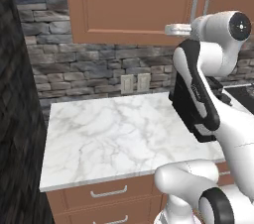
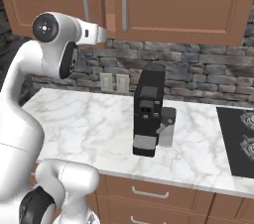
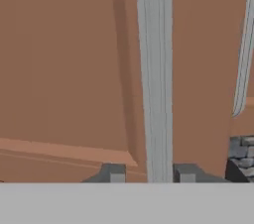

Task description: Open the cabinet. Pick the sponge and place it next to the sink. Then close the cabinet.

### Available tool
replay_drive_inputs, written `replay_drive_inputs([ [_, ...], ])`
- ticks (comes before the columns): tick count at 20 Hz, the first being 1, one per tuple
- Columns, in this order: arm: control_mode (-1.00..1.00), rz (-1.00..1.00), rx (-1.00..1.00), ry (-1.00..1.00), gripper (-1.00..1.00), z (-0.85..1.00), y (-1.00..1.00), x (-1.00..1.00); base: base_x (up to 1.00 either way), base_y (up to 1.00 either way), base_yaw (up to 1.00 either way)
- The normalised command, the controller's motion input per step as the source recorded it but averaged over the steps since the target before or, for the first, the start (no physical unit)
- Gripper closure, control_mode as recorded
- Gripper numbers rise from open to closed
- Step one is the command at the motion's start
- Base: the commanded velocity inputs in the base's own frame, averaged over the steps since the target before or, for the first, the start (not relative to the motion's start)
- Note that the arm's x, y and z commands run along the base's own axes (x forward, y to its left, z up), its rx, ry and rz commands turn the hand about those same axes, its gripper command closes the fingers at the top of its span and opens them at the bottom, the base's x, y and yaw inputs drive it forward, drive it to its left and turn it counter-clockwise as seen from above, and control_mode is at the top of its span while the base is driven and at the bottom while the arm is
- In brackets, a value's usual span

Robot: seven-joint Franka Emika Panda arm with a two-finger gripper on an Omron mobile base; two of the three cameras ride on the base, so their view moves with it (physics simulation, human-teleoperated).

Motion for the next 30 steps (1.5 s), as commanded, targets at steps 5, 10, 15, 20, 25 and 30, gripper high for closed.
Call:
replay_drive_inputs([
  [5,-1.00,0.13,-0.16,-0.02,1.00,0.33,0.99,-1.00,0.00,0.00,0.00],
  [10,-1.00,0.10,-0.16,0.00,1.00,0.42,1.00,-1.00,0.00,0.00,0.00],
  [15,-1.00,-0.01,-0.05,0.11,-1.00,0.30,0.26,-1.00,0.00,0.00,0.00],
  [20,-1.00,-0.06,0.29,0.26,-1.00,0.04,-0.98,-0.90,0.00,0.00,0.00],
  [25,-1.00,0.01,0.52,0.08,-1.00,0.06,-1.00,0.00,0.00,0.00,0.00],
  [30,-1.00,0.12,0.59,0.10,-1.00,0.01,-0.87,0.57,0.00,0.00,0.00],
])
